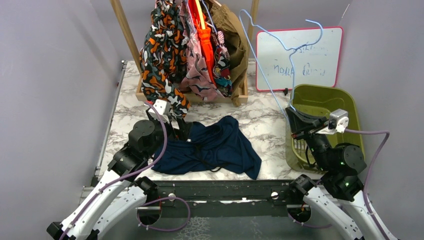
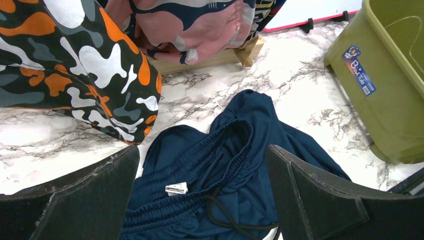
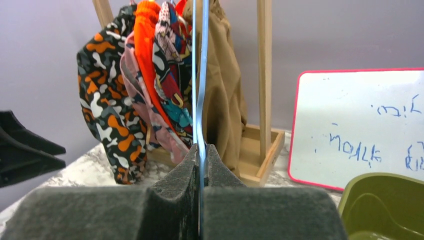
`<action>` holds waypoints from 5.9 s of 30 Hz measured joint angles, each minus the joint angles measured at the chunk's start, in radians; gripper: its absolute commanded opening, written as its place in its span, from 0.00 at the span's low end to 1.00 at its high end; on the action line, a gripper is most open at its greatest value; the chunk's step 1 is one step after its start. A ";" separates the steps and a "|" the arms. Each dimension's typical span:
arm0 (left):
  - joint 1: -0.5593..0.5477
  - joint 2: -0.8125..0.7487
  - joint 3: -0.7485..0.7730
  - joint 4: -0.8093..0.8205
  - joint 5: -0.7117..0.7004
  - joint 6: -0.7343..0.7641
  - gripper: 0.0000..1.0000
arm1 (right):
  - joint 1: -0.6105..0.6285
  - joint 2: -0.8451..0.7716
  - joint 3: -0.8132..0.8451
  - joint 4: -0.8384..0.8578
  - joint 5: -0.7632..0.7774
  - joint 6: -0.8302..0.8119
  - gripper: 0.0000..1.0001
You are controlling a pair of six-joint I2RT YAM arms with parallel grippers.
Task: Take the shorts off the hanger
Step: Place the hanger on the clothes rod, then adjust the shorts at the center of the board.
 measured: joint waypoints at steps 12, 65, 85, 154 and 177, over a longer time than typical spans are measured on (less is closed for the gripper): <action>0.000 0.007 -0.014 0.000 -0.015 -0.006 0.99 | 0.000 0.077 0.052 -0.007 0.103 -0.001 0.01; 0.000 0.017 -0.019 -0.060 -0.055 -0.018 0.99 | -0.001 0.986 0.964 -0.258 0.121 -0.080 0.01; 0.000 -0.016 -0.021 -0.108 -0.046 -0.015 0.99 | -0.001 1.210 1.194 -0.343 0.180 -0.125 0.02; 0.000 -0.146 -0.165 -0.021 -0.422 0.005 0.99 | 0.428 1.275 0.231 0.216 -0.350 -0.543 0.99; 0.000 -0.197 -0.165 -0.026 -0.439 0.005 0.99 | 0.335 1.688 0.472 0.143 -0.635 -0.517 0.12</action>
